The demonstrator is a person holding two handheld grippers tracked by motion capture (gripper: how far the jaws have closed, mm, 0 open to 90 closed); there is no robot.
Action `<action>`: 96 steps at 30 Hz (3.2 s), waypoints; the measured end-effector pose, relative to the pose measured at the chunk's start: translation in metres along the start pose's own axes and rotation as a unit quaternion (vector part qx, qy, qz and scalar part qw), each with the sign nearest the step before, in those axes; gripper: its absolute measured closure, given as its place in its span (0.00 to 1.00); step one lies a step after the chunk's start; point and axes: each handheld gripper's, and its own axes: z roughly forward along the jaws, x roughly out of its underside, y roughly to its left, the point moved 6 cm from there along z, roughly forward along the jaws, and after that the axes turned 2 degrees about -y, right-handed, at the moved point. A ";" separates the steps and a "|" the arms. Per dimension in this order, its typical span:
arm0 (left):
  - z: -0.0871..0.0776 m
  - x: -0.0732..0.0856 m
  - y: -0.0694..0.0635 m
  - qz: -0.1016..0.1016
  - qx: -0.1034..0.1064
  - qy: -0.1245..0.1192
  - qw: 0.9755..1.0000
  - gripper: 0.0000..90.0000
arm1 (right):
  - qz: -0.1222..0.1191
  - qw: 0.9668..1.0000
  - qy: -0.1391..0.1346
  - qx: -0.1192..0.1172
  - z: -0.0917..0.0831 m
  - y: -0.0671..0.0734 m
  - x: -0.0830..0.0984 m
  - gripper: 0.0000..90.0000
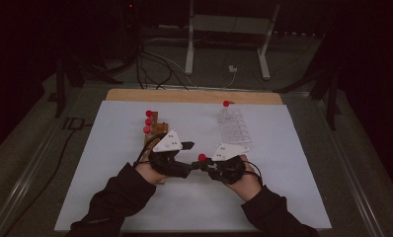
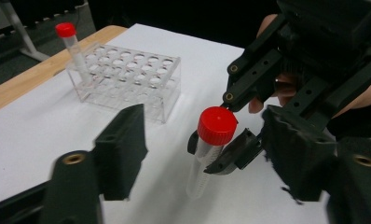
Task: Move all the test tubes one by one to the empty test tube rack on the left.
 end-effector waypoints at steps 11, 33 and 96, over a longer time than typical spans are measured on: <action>0.007 -0.001 -0.003 0.010 -0.004 -0.001 1.000 0.60 | 0.003 1.000 -0.003 -0.002 -0.002 0.000 -0.001 0.84; 0.013 -0.001 -0.006 0.031 0.014 0.012 0.999 0.80 | 0.004 1.000 -0.003 -0.006 -0.002 0.000 0.000 0.84; -0.106 0.006 0.096 -0.034 -0.169 -0.018 0.985 0.80 | 0.054 0.996 -0.069 0.020 -0.026 -0.019 -0.011 0.01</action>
